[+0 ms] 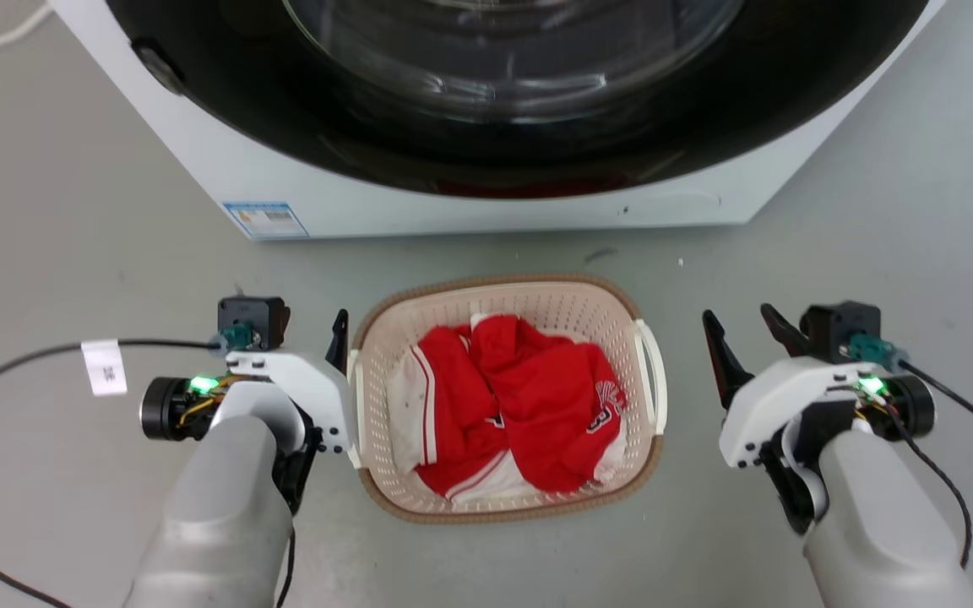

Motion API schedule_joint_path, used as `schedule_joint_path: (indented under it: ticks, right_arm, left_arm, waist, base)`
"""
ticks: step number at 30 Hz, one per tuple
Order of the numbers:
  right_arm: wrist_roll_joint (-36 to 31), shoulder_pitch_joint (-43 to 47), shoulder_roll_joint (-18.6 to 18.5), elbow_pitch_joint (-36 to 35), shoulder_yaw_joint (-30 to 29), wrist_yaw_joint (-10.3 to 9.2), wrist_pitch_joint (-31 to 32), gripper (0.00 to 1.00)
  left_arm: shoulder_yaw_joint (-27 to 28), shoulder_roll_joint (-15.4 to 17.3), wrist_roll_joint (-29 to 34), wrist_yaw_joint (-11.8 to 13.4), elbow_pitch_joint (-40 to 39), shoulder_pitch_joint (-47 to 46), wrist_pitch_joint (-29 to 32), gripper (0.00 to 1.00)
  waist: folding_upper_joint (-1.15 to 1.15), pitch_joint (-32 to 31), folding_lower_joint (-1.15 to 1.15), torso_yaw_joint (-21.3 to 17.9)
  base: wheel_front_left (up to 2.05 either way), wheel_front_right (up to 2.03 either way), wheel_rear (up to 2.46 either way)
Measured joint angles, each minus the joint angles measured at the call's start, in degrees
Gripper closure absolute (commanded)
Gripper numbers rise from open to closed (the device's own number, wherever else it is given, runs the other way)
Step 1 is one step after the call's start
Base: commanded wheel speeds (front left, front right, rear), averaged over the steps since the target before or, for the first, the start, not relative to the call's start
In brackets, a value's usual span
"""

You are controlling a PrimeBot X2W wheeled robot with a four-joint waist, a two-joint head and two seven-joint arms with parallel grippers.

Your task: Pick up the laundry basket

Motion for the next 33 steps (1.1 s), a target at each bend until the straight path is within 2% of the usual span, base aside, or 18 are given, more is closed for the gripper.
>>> schedule_joint_path:
  ticks: [9, 15, 22, 33]
  right_arm:
    - [5.4, -10.8, 0.0, 14.8, 5.4, 0.00, 3.7, 0.00]
    - [9.0, -16.6, 0.0, 21.7, 9.1, 0.00, 5.7, 0.00]
    - [13.9, -22.0, 0.0, 25.6, 14.4, 0.00, 7.8, 0.00]
    - [19.8, -27.9, 0.0, 28.5, 20.5, 0.00, 9.5, 0.00]
  left_arm:
    - [-1.8, 1.1, -1.9, -1.6, 10.3, -8.0, 6.5, 0.00]
    - [-4.0, 1.2, -4.2, -1.8, 13.2, -11.3, 12.8, 0.00]
    - [-6.8, 2.8, -7.5, -1.8, 13.7, -14.4, 18.2, 0.00]
    - [-8.6, 4.8, -10.6, -1.8, 14.2, -18.4, 20.0, 0.00]
  waist:
    - [0.00, 8.7, 0.00, -0.9]
    - [0.00, 13.3, 0.00, -1.4]
    - [0.00, 18.4, 0.00, -2.0]
    - [0.00, 26.0, 0.00, -2.7]
  base:
    - [0.00, 0.00, 0.00]
    - [0.00, 0.00, 0.00]
    - [0.00, 0.00, 0.00]
    - [0.00, 0.00, 0.00]
